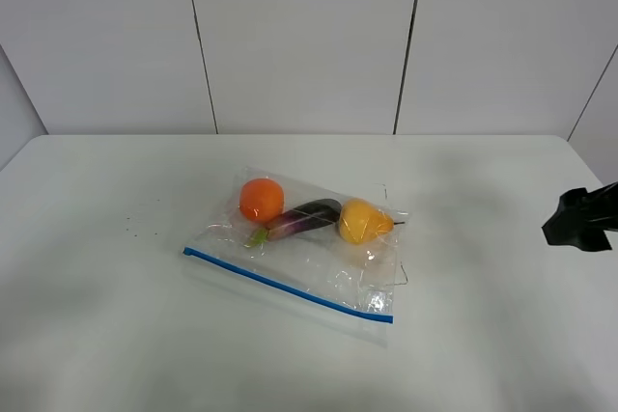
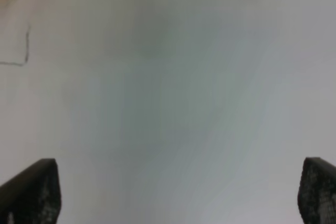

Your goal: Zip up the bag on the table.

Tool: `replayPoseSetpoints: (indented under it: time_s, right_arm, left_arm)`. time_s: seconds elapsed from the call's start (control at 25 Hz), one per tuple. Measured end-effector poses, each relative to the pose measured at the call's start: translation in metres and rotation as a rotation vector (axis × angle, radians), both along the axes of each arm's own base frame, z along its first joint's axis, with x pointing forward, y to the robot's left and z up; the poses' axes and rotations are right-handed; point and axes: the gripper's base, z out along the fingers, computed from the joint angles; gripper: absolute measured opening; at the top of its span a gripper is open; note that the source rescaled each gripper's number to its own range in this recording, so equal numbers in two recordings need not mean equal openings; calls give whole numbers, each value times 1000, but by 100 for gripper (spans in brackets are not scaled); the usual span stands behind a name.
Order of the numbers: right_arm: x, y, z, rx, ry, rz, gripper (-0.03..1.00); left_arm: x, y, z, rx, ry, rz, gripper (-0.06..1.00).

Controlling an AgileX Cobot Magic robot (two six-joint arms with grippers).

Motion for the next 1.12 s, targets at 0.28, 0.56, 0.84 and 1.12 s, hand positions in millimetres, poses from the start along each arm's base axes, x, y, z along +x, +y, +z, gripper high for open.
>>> replayPoseSetpoints:
  time_s: [0.28, 0.56, 0.84, 1.12]
  right_arm:
    - [-66, 2, 12, 15, -172, -29, 100]
    - [-130, 3, 26, 5, -414, -23, 100]
    - [-165, 4, 29, 2, -563, -20, 100]
    - [-173, 5, 29, 7, -609, -20, 100]
  left_arm:
    - [0, 0, 0, 0, 0, 0, 100]
    - [0, 0, 0, 0, -1, 0, 100]
    - [0, 0, 0, 0, -1, 0, 100]
    - [0, 0, 0, 0, -1, 0, 100]
